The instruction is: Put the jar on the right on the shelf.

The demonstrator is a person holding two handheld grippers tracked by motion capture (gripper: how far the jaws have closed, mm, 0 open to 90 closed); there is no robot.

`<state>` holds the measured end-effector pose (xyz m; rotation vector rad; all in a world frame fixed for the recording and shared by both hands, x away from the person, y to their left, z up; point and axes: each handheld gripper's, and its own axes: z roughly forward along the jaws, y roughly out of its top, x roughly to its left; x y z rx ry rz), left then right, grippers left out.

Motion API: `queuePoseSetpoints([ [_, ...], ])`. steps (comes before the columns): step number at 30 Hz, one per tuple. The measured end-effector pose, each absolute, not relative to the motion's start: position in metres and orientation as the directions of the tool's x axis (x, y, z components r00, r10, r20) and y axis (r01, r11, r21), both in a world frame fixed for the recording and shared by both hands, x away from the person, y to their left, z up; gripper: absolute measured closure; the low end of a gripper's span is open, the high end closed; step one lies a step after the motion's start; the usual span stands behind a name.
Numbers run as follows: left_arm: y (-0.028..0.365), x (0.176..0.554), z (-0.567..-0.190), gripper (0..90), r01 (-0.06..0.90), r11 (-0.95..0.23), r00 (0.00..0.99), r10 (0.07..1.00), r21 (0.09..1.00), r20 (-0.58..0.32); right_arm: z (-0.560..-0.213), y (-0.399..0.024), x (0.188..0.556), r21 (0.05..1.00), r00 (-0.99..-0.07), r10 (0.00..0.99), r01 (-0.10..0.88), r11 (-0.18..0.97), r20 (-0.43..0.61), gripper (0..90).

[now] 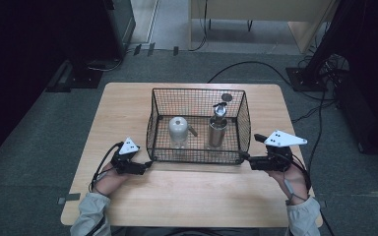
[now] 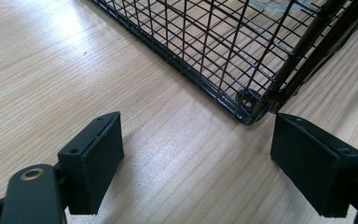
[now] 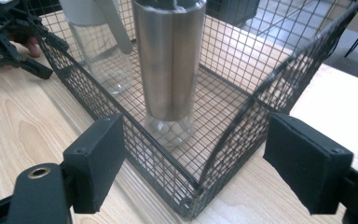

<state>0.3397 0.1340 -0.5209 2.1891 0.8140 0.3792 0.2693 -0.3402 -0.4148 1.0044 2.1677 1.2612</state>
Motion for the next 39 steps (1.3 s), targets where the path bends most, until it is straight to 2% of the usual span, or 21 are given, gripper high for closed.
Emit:
queuePoseSetpoints([
  [33, 0.134, 0.340, -0.521, 17.2, 0.433, -0.511, 0.754, 0.657, 0.742, 0.013, -0.476, -0.361, 0.298, 0.796, -0.647, 0.756, 0.508, 0.330, 0.100, 19.7],
  [39, 0.134, 0.340, -0.521, 17.2, 0.433, -0.511, 0.754, 0.657, 0.742, 0.013, -0.483, -0.365, 0.300, 0.778, -0.651, 0.753, 0.519, 0.354, 0.092, 19.7],
])
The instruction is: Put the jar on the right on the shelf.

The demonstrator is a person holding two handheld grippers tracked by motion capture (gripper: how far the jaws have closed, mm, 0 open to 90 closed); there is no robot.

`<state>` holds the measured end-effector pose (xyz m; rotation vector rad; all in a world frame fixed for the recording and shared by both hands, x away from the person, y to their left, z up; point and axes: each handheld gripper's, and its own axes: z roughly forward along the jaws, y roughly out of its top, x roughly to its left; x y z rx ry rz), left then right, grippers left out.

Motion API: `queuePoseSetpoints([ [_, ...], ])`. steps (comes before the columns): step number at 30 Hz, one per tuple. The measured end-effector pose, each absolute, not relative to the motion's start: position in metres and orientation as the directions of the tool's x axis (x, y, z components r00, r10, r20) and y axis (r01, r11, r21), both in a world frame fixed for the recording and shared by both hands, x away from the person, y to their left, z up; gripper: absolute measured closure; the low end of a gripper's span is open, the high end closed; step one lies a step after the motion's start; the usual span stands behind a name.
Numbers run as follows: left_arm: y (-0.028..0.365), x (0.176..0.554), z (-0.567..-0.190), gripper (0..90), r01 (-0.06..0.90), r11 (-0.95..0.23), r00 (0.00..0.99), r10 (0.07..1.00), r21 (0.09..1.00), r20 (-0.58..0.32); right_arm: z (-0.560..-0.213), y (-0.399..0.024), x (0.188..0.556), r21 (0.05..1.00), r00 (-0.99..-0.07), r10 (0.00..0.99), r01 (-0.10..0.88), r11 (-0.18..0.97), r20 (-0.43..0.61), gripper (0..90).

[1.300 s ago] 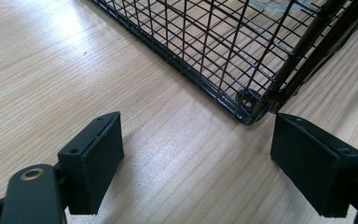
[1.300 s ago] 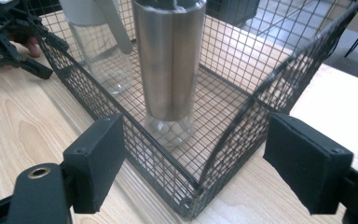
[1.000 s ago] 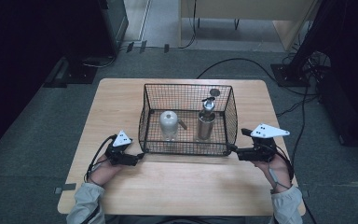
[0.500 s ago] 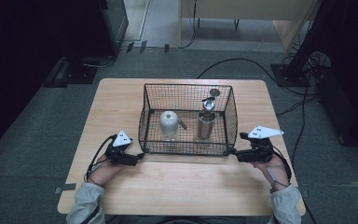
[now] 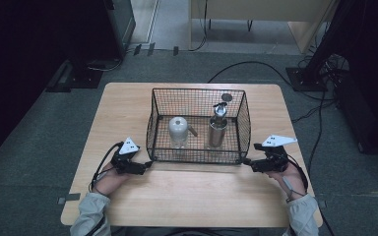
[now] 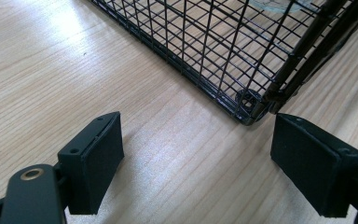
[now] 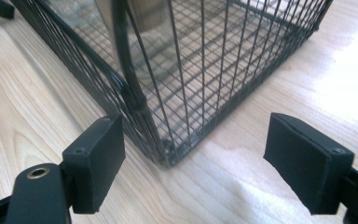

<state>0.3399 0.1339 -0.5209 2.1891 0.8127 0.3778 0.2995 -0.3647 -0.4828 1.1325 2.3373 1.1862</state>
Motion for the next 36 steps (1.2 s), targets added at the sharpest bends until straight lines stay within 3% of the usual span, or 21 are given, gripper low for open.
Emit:
queuePoseSetpoints([
  [16, 0.134, 0.340, -0.521, 17.2, 0.433, -0.511, 0.754, 0.657, 0.742, 0.013, -0.499, -0.379, 0.302, 0.748, -0.644, 0.758, 0.553, 0.368, 0.102, 19.4],
  [36, 0.134, 0.340, -0.521, 17.2, 0.433, -0.510, 0.754, 0.657, 0.743, 0.012, -0.518, -0.378, 0.314, 0.765, -0.495, 0.868, 0.576, 0.289, 0.045, 19.5],
])
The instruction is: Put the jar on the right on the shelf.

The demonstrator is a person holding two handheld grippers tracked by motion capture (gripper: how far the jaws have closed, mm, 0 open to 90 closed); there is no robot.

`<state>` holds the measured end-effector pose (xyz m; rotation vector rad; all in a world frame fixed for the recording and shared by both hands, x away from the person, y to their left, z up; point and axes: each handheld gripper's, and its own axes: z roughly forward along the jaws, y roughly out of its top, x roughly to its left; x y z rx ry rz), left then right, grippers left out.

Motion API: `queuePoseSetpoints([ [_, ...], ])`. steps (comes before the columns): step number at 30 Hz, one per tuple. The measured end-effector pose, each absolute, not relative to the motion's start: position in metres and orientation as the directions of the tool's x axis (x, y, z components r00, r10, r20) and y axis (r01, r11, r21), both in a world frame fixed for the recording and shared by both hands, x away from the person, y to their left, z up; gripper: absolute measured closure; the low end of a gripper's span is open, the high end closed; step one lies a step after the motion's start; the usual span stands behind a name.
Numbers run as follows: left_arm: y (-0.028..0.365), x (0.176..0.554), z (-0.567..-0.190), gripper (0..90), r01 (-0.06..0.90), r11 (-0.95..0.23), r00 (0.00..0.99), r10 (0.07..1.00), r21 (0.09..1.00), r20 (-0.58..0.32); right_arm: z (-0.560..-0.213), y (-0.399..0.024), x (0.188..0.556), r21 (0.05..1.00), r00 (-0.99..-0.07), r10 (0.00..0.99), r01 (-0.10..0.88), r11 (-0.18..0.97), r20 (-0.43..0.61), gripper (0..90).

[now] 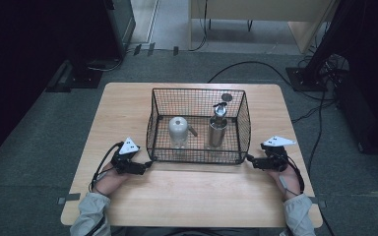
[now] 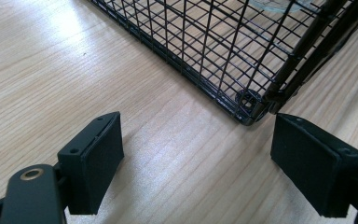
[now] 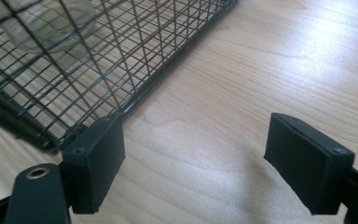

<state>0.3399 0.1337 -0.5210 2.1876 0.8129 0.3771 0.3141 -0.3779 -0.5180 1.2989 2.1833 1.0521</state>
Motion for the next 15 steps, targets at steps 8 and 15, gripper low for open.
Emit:
queuePoseSetpoints([
  [8, 0.1337, 0.3400, -0.5210, 17.1, 0.433, -0.511, 0.754, 0.657, 0.743, 0.012, -0.5258, -0.3731, 0.3170, 0.751, -0.487, 0.873, 0.588, 0.301, 0.031, 19.5],
  [15, 0.1336, 0.3401, -0.5210, 17.1, 0.432, -0.511, 0.755, 0.656, 0.743, 0.012, -0.5268, -0.3725, 0.3206, 0.753, -0.460, 0.888, 0.589, 0.293, 0.015, 18.5],
])
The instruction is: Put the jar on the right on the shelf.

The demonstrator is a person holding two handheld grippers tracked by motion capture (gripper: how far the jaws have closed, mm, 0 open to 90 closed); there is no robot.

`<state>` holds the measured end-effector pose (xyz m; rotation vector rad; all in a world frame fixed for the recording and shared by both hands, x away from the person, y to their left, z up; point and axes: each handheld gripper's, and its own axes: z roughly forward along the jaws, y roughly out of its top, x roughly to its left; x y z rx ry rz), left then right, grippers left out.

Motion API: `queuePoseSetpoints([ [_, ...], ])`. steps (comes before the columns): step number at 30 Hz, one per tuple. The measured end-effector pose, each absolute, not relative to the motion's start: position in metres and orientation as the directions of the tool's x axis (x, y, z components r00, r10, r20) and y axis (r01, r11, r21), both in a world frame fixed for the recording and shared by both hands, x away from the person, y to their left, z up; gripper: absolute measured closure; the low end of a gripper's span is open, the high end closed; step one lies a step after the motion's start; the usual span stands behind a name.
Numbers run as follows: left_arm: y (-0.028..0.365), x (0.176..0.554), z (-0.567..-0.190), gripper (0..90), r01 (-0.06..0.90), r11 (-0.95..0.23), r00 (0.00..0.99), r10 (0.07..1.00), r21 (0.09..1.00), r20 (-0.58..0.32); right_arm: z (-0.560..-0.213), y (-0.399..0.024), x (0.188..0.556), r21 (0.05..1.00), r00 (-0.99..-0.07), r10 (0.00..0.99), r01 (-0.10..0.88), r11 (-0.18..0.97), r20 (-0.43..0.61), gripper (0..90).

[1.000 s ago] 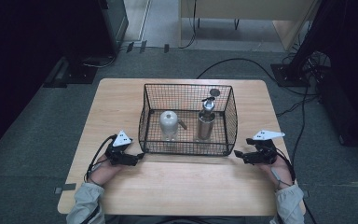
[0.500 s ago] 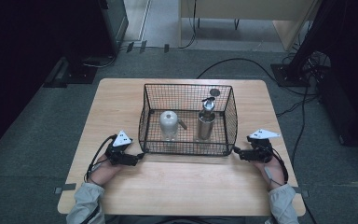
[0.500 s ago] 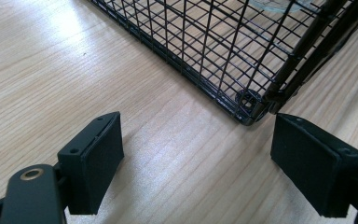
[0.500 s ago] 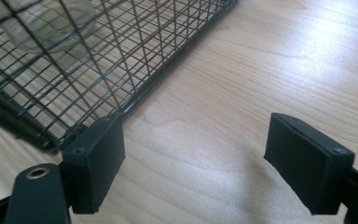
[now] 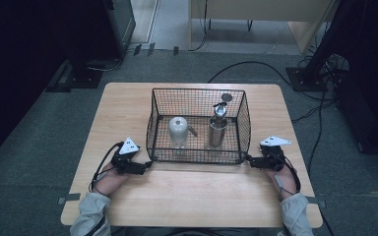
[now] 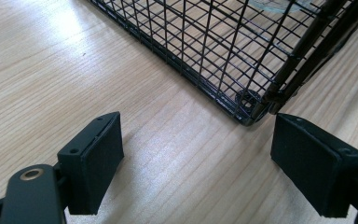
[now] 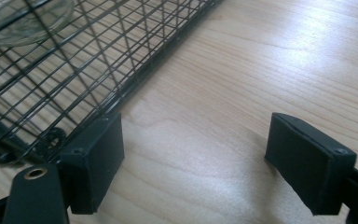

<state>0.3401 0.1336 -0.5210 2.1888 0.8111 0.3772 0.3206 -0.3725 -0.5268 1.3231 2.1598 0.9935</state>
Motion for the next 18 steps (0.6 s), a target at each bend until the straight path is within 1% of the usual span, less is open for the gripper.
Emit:
queuePoseSetpoints([
  [15, 0.1336, 0.3401, -0.5210, 17.1, 0.432, -0.512, 0.755, 0.656, 0.743, 0.013, -0.5272, -0.3727, 0.3241, 0.743, -0.460, 0.888, 0.599, 0.299, 0.014, 11.1],
  [18, 0.1335, 0.3400, -0.5210, 17.1, 0.432, -0.512, 0.755, 0.656, 0.743, 0.013, -0.5276, -0.3722, 0.3245, 0.740, -0.467, 0.884, 0.600, 0.305, 0.014, 7.6],
])
